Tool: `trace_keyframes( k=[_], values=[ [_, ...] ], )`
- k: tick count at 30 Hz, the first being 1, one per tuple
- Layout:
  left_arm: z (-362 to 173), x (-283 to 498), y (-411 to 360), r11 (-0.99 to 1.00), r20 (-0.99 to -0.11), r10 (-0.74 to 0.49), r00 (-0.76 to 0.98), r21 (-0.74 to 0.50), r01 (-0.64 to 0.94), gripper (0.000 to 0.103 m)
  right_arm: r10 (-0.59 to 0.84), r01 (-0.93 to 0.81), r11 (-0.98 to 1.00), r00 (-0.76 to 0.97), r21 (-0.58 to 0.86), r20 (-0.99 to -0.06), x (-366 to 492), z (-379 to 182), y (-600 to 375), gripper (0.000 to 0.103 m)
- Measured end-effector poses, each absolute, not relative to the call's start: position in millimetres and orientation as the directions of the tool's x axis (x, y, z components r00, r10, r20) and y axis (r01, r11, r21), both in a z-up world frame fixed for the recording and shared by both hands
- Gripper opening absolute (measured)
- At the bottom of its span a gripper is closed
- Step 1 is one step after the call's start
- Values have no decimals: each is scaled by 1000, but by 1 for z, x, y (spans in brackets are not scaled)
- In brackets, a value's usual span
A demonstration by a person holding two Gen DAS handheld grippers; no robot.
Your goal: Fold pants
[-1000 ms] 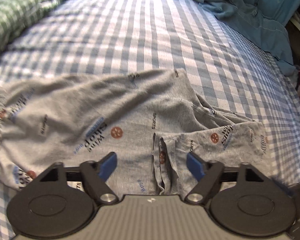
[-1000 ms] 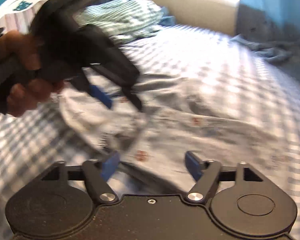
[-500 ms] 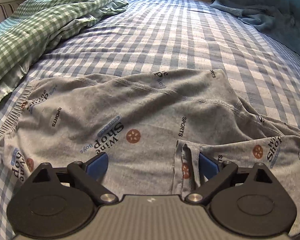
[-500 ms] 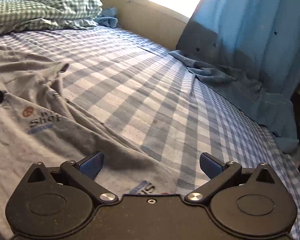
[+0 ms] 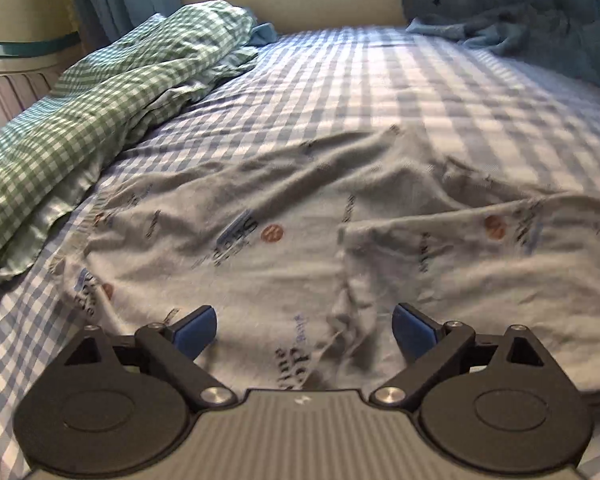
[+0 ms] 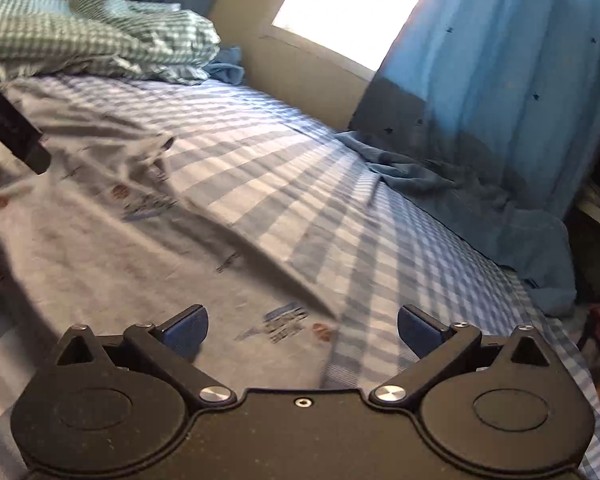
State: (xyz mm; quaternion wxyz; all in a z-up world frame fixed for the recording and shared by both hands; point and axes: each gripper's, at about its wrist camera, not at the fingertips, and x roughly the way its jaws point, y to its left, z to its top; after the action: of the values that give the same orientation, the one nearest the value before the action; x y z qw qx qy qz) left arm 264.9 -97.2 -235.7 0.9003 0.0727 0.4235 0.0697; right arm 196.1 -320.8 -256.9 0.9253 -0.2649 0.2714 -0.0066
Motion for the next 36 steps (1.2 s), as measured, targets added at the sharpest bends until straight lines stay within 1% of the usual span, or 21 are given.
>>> trace_keyframes(
  k=[2, 4, 5, 6, 7, 9, 10, 12, 13, 14, 15, 16, 18, 19, 20, 23, 28, 31, 33, 36],
  values=[
    [-233, 264, -80, 983, -763, 181, 621, 125, -133, 103, -209, -55, 875, 854, -481, -476, 189, -260, -337, 102],
    [-229, 268, -63, 989, -787, 133, 602, 61, -138, 103, -268, -2, 874, 832, -486, -485, 188, -256, -355, 102],
    [-224, 268, -57, 988, -787, 123, 605, 41, -147, 103, -276, -4, 873, 819, -488, -502, 191, -252, -362, 102],
    [-219, 267, -51, 982, -772, 158, 616, 57, -180, 102, -267, -15, 883, 804, -469, -530, 195, -245, -368, 102],
    [-216, 267, -47, 974, -753, 204, 626, 90, -209, 102, -268, -6, 890, 801, -456, -535, 201, -237, -369, 101],
    [-215, 268, -36, 959, -741, 261, 618, 125, -256, 102, -276, 15, 882, 827, -471, -490, 208, -223, -360, 100],
    [-217, 272, -26, 949, -759, 272, 592, 112, -293, 102, -240, -7, 891, 842, -454, -483, 214, -219, -352, 101],
    [-224, 277, -6, 933, -817, 257, 517, 70, -353, 102, -148, -76, 922, 837, -381, -527, 231, -220, -338, 102],
    [-226, 278, 4, 923, -835, 245, 492, 46, -382, 100, -105, -133, 927, 805, -351, -584, 245, -229, -329, 102],
    [-223, 273, 13, 914, -839, 230, 493, 12, -406, 100, -95, -186, 916, 760, -356, -643, 257, -242, -321, 102],
    [-219, 267, 24, 904, -836, 218, 504, -21, -427, 100, -100, -204, 904, 753, -376, -650, 262, -251, -317, 102],
    [-215, 263, 33, 897, -834, 211, 509, -43, -441, 102, -87, -191, 909, 782, -371, -617, 261, -247, -317, 102],
    [-207, 256, 52, 888, -840, 183, 511, -82, -453, 103, -116, -178, 903, 776, -391, -620, 268, -235, -316, 100],
    [-205, 255, 60, 885, -845, 174, 505, -91, -457, 103, -126, -167, 896, 793, -412, -596, 268, -227, -313, 101],
    [-203, 257, 70, 880, -855, 167, 491, -95, -465, 103, -117, -165, 897, 806, -409, -580, 267, -218, -311, 102],
    [-200, 260, 94, 862, -873, 163, 460, -101, -497, 103, -19, -213, 921, 813, -327, -581, 276, -194, -295, 102],
    [-202, 264, 128, 831, -873, 159, 462, -134, -539, 103, 154, -342, 921, 760, -187, -632, 300, -184, -232, 102],
    [-207, 264, 146, 824, -868, 156, 471, -149, -547, 103, 276, -446, 891, 672, -78, -687, 324, -191, -185, 102],
    [-211, 264, 156, 821, -864, 148, 482, -165, -547, 103, 316, -512, 856, 636, -79, -704, 340, -196, -151, 102],
    [-216, 267, 164, 843, -849, 123, 514, -184, -505, 102, 310, -558, 817, 637, -144, -705, 361, -204, -114, 102]
  ],
)
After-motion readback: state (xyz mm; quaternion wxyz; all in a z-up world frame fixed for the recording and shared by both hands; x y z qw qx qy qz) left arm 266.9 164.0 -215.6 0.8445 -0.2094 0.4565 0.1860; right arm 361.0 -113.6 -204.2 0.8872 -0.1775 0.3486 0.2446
